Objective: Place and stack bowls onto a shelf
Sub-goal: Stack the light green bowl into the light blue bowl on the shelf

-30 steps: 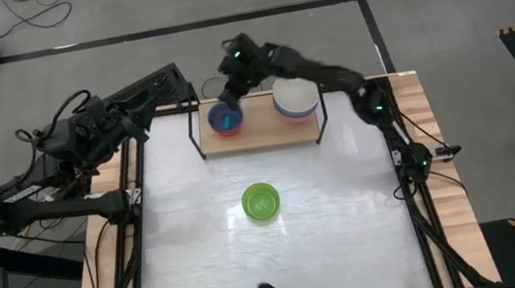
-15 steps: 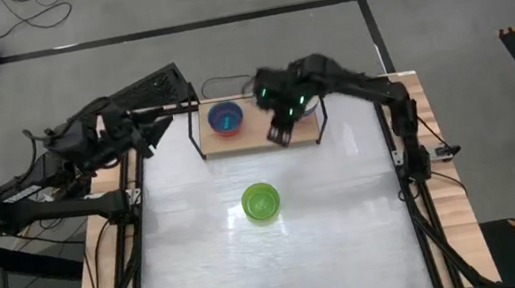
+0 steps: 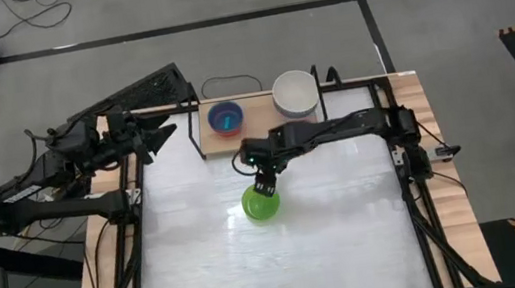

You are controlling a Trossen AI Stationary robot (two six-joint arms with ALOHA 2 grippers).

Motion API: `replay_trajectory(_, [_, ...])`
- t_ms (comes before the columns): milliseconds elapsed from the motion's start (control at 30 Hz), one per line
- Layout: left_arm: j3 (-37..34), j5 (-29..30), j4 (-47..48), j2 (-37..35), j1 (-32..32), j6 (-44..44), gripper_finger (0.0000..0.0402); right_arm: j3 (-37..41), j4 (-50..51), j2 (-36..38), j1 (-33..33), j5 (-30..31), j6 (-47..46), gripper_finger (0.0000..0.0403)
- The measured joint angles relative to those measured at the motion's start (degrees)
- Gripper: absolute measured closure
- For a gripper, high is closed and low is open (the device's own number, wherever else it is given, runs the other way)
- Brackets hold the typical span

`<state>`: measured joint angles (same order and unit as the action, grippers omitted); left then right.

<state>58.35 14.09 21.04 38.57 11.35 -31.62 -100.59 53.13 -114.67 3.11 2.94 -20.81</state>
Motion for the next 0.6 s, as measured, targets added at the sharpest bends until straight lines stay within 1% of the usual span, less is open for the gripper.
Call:
replay_trajectory(233, [0.00,-0.15,2.40,0.00,0.00,-1.09,0.0093,10.52,-9.51,0.02,0.72,-0.70,-1.84,0.0158])
replay_trajectory(433, [0.00,-0.11,2.68,0.02,0.00,-1.62,0.0093,15.87,-15.77,0.02,-1.37,-1.55,-3.18,0.0159])
replay_trajectory(600, [0.00,-0.07,2.66,0.04,0.00,-1.49,0.0093,19.33,-19.23,-0.22,-1.18,-1.53,-4.79,0.0168])
